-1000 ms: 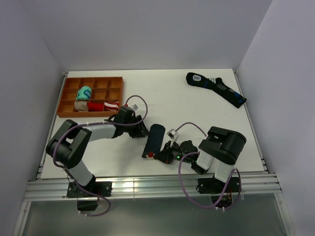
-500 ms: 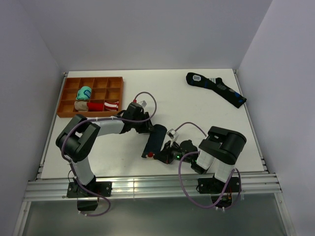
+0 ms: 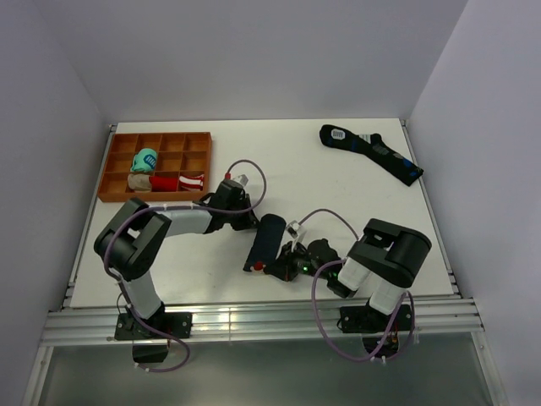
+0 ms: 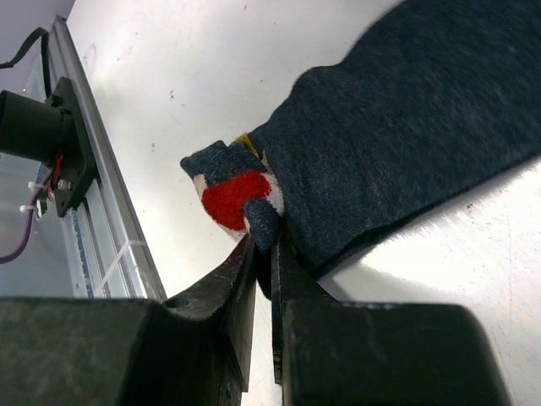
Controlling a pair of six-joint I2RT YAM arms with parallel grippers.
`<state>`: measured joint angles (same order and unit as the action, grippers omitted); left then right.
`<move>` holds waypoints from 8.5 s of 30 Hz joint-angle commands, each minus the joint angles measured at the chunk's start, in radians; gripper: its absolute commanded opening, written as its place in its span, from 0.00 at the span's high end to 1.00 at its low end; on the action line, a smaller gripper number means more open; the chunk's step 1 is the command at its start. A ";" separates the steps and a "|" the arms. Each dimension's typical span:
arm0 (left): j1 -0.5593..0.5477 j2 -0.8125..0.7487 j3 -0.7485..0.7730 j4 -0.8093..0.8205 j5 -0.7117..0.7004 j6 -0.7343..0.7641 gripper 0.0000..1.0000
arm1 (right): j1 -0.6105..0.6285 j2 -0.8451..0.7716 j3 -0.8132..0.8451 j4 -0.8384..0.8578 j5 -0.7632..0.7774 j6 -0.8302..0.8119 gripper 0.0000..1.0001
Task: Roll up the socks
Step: Roll the sock at the center of the board.
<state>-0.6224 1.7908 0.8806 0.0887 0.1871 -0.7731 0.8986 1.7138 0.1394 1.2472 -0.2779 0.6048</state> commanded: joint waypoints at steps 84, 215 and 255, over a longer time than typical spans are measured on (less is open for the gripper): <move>-0.338 -0.734 -0.652 0.333 -0.399 0.063 0.46 | -0.150 0.228 1.000 -1.804 -0.164 -0.264 0.93; 0.165 -0.312 -0.554 0.045 0.270 -0.115 1.00 | 0.226 -0.169 0.345 -0.701 0.407 -0.366 0.43; 0.286 -0.280 -0.569 0.144 0.439 -0.193 0.96 | 0.396 0.035 0.353 -0.663 0.638 -0.327 0.52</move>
<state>-0.3450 1.4963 0.3424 0.2768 0.6811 -0.9844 1.2789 1.6920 0.4957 0.7200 0.3851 0.2520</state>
